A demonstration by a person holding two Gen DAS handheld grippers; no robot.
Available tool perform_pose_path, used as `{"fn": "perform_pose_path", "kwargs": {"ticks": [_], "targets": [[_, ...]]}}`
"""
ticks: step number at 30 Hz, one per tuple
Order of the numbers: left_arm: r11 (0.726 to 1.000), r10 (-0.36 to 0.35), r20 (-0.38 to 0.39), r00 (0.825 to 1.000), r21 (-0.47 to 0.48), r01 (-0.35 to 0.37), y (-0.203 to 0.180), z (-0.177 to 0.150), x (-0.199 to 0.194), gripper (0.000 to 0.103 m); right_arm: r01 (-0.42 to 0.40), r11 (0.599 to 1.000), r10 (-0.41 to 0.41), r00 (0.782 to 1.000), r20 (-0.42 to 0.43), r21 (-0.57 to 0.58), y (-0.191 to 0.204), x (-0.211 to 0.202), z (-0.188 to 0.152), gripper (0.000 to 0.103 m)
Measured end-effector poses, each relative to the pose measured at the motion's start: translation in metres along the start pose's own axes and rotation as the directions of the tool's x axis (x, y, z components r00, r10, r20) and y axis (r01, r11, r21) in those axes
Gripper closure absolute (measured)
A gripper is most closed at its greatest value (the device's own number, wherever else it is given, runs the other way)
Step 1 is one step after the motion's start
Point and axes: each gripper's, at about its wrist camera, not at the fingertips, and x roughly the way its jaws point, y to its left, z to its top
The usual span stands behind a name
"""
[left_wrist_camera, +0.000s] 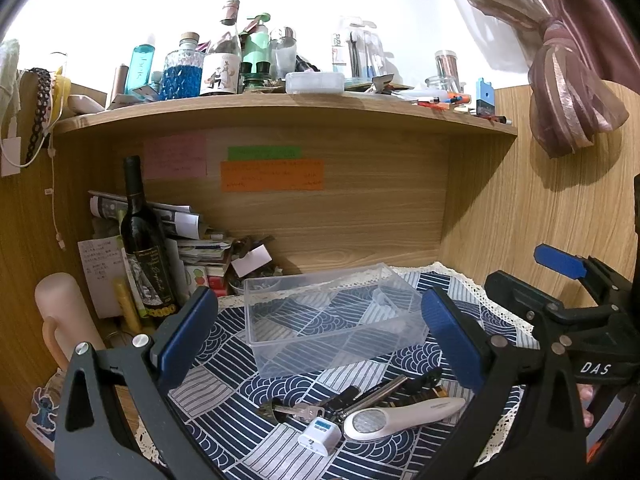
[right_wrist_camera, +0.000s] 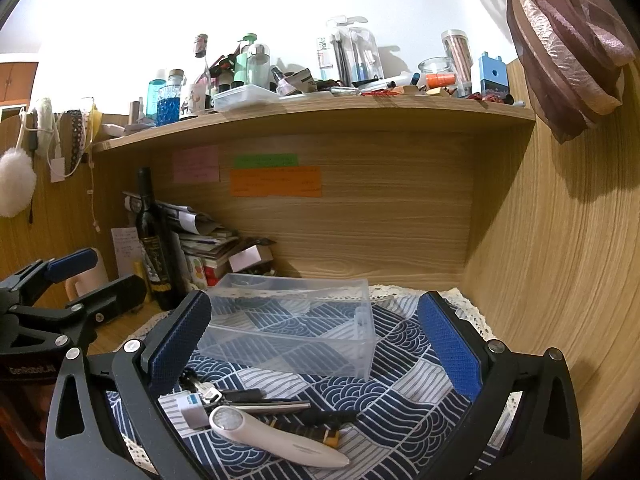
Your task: Organize rigid objects
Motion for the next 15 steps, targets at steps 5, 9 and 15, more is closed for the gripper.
{"fn": "perform_pose_path", "kwargs": {"ticks": [5, 9, 15], "targets": [[1.000, -0.002, 0.005, 1.000, -0.005, 0.002, 0.0011, 0.0002, 0.0003, 0.000, -0.002, 1.000, 0.002, 1.000, -0.003, 0.001, 0.0008, 0.0005, 0.0002, 0.000], [1.000, 0.001, 0.004, 1.000, -0.003, -0.001, 0.0001, -0.0002, -0.0001, 0.000, 0.001, 1.000, -0.001, 1.000, -0.002, 0.000, 0.0004, 0.0003, -0.0005, 0.000], [1.000, -0.006, -0.003, 1.000, 0.001, 0.006, -0.0004, -0.0010, 0.0011, 0.000, -0.005, 1.000, 0.005, 1.000, -0.009, -0.003, 0.0020, 0.0036, -0.0022, 0.000]]}}
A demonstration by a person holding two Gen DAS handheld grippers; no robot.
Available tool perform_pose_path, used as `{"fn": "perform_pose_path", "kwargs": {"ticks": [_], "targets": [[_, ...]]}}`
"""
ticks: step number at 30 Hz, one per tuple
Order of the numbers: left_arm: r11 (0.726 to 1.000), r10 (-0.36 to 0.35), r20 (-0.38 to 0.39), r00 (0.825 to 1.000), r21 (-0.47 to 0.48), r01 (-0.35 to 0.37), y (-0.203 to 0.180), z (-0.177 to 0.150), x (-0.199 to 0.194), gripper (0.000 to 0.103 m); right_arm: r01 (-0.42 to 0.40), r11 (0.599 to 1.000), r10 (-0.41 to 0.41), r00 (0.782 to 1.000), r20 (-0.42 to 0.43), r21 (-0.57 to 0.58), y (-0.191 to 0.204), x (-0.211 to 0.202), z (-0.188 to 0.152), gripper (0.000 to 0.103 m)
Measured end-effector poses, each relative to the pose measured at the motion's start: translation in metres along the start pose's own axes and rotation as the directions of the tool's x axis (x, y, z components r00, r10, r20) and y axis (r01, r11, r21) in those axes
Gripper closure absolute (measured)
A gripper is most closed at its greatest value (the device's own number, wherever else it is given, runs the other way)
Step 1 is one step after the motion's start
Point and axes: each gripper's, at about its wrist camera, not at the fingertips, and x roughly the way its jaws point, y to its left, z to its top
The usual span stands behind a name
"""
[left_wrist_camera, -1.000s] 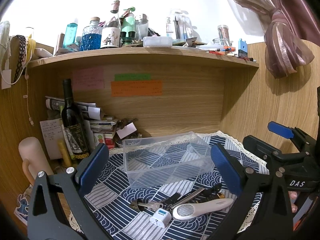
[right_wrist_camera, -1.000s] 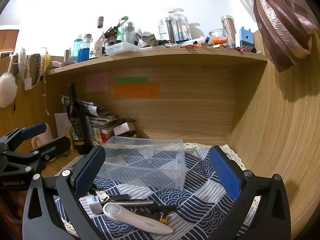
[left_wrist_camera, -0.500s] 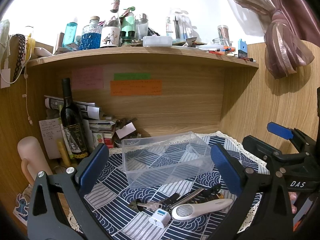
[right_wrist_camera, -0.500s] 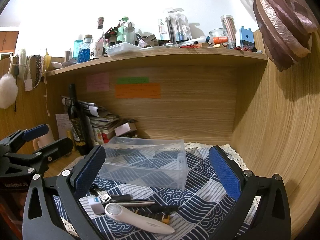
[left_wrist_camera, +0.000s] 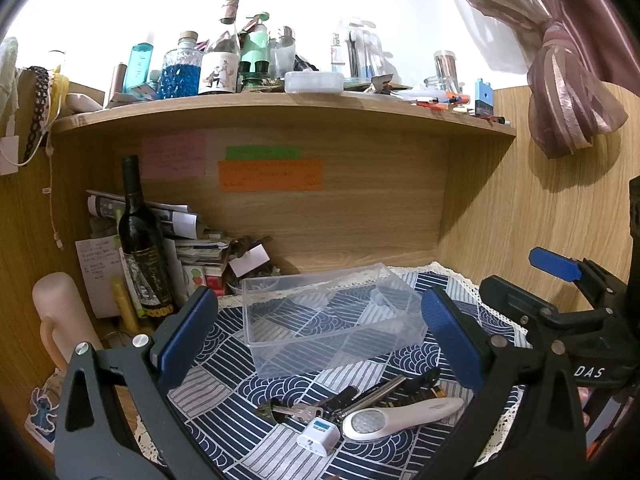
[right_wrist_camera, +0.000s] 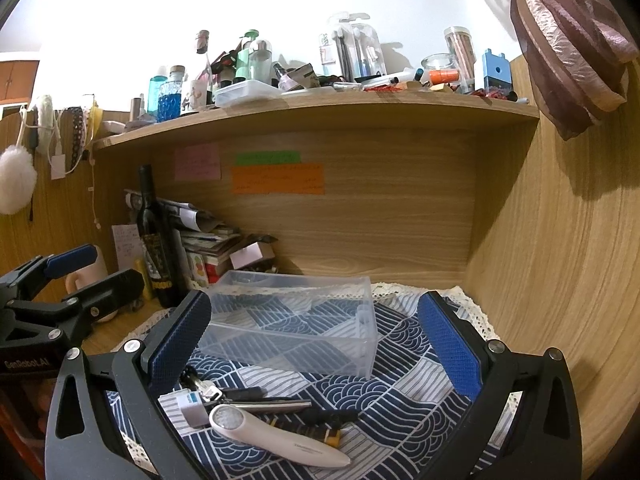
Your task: Organize rigid objects
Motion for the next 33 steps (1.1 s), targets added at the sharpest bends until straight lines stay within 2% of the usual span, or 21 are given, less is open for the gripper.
{"fn": "perform_pose_path", "kwargs": {"ticks": [6, 8, 9, 10, 14, 17, 20, 24, 27, 33], "targets": [[0.999, -0.023, -0.039, 0.999, -0.032, 0.022, 0.007, -0.004, 0.012, 0.000, -0.012, 1.000, 0.012, 1.000, -0.021, 0.002, -0.005, 0.008, -0.004, 0.000], [0.999, -0.019, -0.060, 0.998, -0.050, 0.016, 0.012, -0.006, 0.018, 0.007, -0.007, 1.000, 0.007, 0.999, -0.033, 0.005, -0.009, 0.012, -0.005, 0.005], [0.998, -0.010, -0.077, 0.997, -0.055, 0.005, 0.015, -0.007, 0.022, 0.016, -0.004, 1.000, 0.004, 0.999, -0.043, 0.006, -0.011, 0.015, -0.006, 0.007], [0.998, -0.001, -0.095, 0.995, -0.061, -0.005, 0.019, -0.009, 0.026, 0.020, 0.000, 1.000, 0.000, 0.998, -0.058, 0.009, -0.014, 0.018, -0.008, 0.011], [0.993, -0.005, -0.168, 0.986, -0.117, -0.015, 0.041, -0.017, 0.044, 0.023, 0.002, 0.999, 0.004, 0.991, -0.134, 0.038, -0.029, 0.036, -0.017, 0.020], [0.989, 0.004, -0.238, 0.971, -0.141, -0.038, 0.055, -0.028, 0.057, 0.029, 0.005, 0.999, 0.005, 0.980, -0.197, 0.051, -0.040, 0.047, -0.028, 0.028], [0.984, -0.012, -0.319, 0.948, -0.172, -0.046, 0.067, -0.044, 0.070, 0.034, -0.001, 0.998, 0.019, 0.966, -0.258, 0.070, -0.049, 0.057, -0.040, 0.032], [0.983, -0.024, -0.400, 0.916, -0.175, -0.050, 0.067, -0.066, 0.078, 0.036, -0.019, 0.996, 0.046, 0.943, -0.331, 0.084, -0.052, 0.065, -0.057, 0.034], [0.988, -0.036, -0.437, 0.899, -0.153, -0.035, 0.056, -0.081, 0.077, 0.036, -0.074, 0.994, 0.099, 0.924, -0.369, 0.083, -0.045, 0.066, -0.066, 0.034], [0.991, -0.090, -0.471, 0.878, -0.129, 0.032, 0.030, -0.097, 0.073, 0.036, -0.203, 0.979, 0.198, 0.892, -0.407, 0.031, -0.013, 0.071, -0.073, 0.034]]}}
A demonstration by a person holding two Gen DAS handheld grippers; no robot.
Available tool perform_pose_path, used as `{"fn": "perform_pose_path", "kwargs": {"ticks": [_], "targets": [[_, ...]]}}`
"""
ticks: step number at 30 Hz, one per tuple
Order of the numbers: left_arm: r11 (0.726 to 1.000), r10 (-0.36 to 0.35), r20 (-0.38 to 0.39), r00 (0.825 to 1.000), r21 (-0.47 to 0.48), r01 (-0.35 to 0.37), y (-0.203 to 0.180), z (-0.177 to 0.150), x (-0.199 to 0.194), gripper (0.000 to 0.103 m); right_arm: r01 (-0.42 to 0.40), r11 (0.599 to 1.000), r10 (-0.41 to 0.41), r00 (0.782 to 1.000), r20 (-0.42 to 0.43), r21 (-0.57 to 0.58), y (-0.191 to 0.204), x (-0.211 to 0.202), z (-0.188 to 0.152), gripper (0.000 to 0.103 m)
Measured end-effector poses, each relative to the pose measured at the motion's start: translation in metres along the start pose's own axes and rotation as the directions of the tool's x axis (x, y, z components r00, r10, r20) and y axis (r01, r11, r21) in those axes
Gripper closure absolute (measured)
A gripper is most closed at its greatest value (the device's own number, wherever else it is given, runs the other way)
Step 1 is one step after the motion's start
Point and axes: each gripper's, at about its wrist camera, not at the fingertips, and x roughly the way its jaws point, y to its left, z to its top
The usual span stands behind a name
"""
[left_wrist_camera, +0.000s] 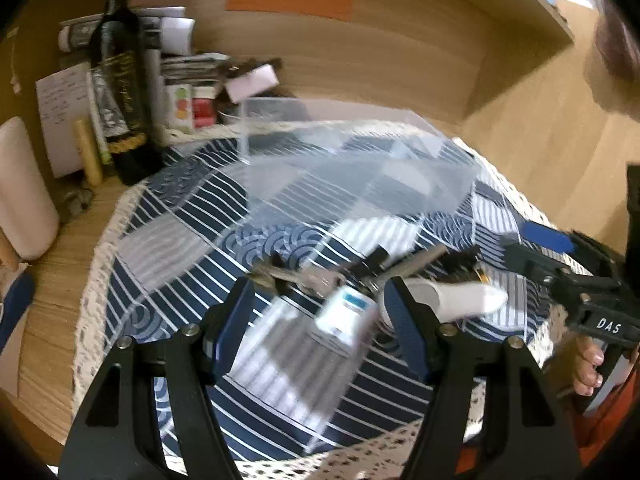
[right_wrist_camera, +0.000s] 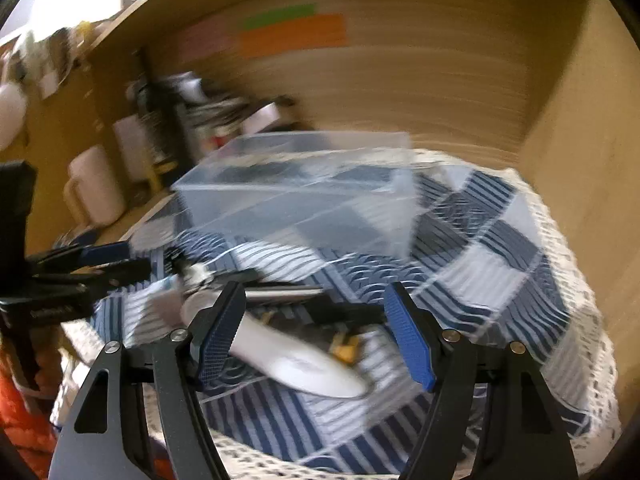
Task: Organize rigid objects
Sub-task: 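Grasp the white plug adapter with the left tool while the right tool grasps the white lint shaver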
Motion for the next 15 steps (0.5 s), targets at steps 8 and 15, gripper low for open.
{"fn": "perform_pose_path", "kwargs": {"ticks": [8, 15], "targets": [[0.999, -0.046, -0.097, 0.994, -0.025, 0.044, 0.002, -0.010, 0.029, 0.048, -0.091, 0.989, 0.077, 0.990, -0.118, -0.113, 0.026, 0.032, -0.005, 0.034], [0.998, -0.063, -0.092, 0.994, -0.026, 0.061, 0.003, -0.017, 0.034, 0.061, -0.146, 0.972, 0.108, 0.973, -0.203, -0.183, 0.044, 0.057, -0.010, 0.041]]}}
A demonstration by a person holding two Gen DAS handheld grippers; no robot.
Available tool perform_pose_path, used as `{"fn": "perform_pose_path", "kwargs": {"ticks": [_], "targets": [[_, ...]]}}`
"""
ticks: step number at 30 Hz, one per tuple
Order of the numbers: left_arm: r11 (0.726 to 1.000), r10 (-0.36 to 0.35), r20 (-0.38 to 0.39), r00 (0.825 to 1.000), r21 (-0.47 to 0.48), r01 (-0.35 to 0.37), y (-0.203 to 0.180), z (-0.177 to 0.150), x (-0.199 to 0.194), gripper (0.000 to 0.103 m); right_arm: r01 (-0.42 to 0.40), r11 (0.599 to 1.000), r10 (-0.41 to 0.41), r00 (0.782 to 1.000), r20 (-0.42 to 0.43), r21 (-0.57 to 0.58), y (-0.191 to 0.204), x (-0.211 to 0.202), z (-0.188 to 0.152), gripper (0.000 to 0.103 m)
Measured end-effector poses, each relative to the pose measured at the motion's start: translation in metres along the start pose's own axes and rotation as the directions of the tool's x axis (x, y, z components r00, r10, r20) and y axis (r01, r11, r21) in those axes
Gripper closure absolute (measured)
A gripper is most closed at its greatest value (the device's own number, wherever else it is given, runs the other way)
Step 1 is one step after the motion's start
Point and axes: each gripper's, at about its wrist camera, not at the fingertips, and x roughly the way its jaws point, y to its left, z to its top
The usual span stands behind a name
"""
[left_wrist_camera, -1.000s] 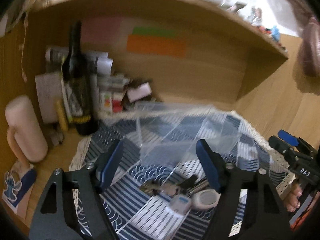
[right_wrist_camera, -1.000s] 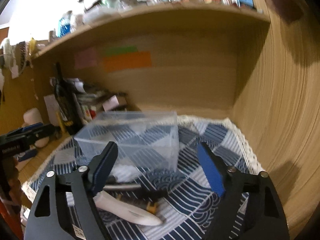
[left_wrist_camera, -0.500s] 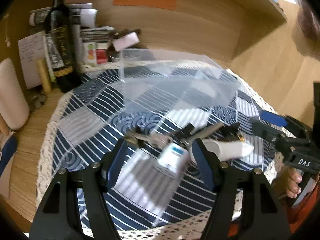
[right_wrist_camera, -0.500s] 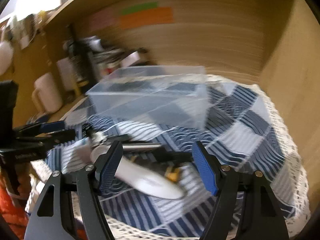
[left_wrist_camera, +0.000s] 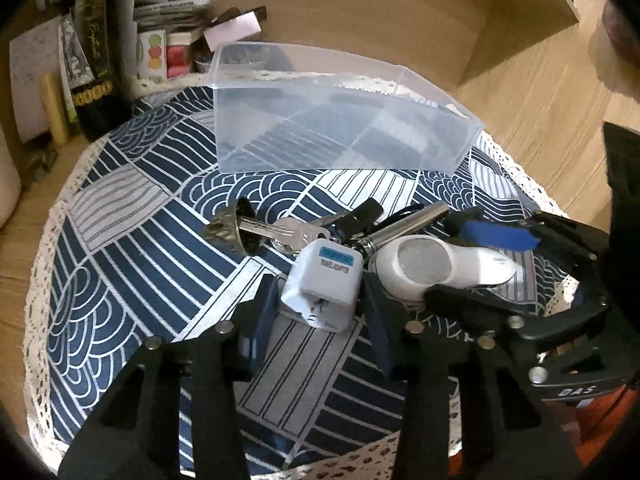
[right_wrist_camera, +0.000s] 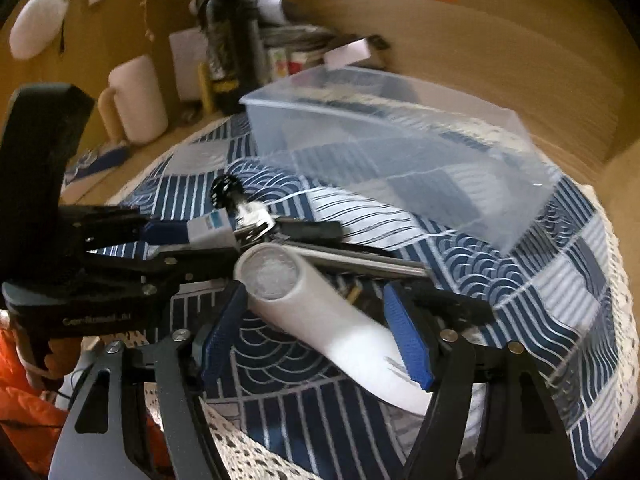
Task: Organize rigid objects
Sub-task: 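Grasp the white plug adapter with the left tool while the right tool grasps the white lint shaver, then lower the adapter into the clear box with the left tool while the right tool drops the shaver in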
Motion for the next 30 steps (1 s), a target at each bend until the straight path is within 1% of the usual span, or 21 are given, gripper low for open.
{"fn": "perform_pose_path", "kwargs": {"ticks": [3, 6, 8, 11, 16, 20, 24, 27, 30], "targets": [[1.000, 0.007, 0.014, 1.000, -0.001, -0.007, 0.002, -0.004, -0.007, 0.061, -0.001, 0.999, 0.000, 1.000, -0.031, -0.041, 0.005, 0.011, 0.002, 0.046], [1.000, 0.023, 0.034, 0.999, -0.009, -0.022, 0.008, -0.006, -0.017, 0.062, 0.006, 0.997, -0.009, 0.999, -0.031, -0.074, 0.010, 0.016, 0.005, 0.053], [0.999, 0.031, 0.049, 0.998, -0.013, -0.031, 0.012, -0.007, -0.025, 0.062, -0.008, 0.998, 0.005, 0.999, -0.040, -0.070, 0.009, 0.018, 0.007, 0.062], [0.999, 0.042, 0.073, 0.996, -0.015, -0.042, 0.015, -0.006, -0.034, 0.063, -0.008, 0.999, 0.007, 0.999, -0.032, -0.043, 0.006, 0.018, 0.008, 0.064], [0.999, 0.041, 0.105, 0.994, -0.014, -0.040, 0.020, 0.003, -0.044, 0.065, 0.020, 1.000, -0.020, 0.999, 0.040, 0.007, 0.000, -0.001, 0.009, 0.065], [0.999, 0.039, 0.140, 0.989, 0.002, -0.039, 0.018, 0.015, -0.050, 0.065, 0.050, 0.998, -0.055, 0.991, 0.122, 0.045, -0.012, -0.025, 0.013, 0.066], [0.999, 0.034, 0.178, 0.983, 0.022, -0.039, 0.013, 0.028, -0.056, 0.065, 0.088, 0.993, -0.103, 0.973, 0.208, 0.084, -0.026, -0.048, 0.022, 0.066], [0.999, 0.028, 0.203, 0.979, 0.026, -0.034, 0.012, 0.041, -0.061, 0.065, 0.118, 0.987, -0.143, 0.955, 0.258, 0.109, -0.038, -0.065, 0.031, 0.066], [0.999, 0.023, 0.226, 0.974, 0.026, -0.030, 0.012, 0.056, -0.066, 0.065, 0.130, 0.983, -0.164, 0.941, 0.298, 0.130, -0.047, -0.079, 0.041, 0.066]]}}
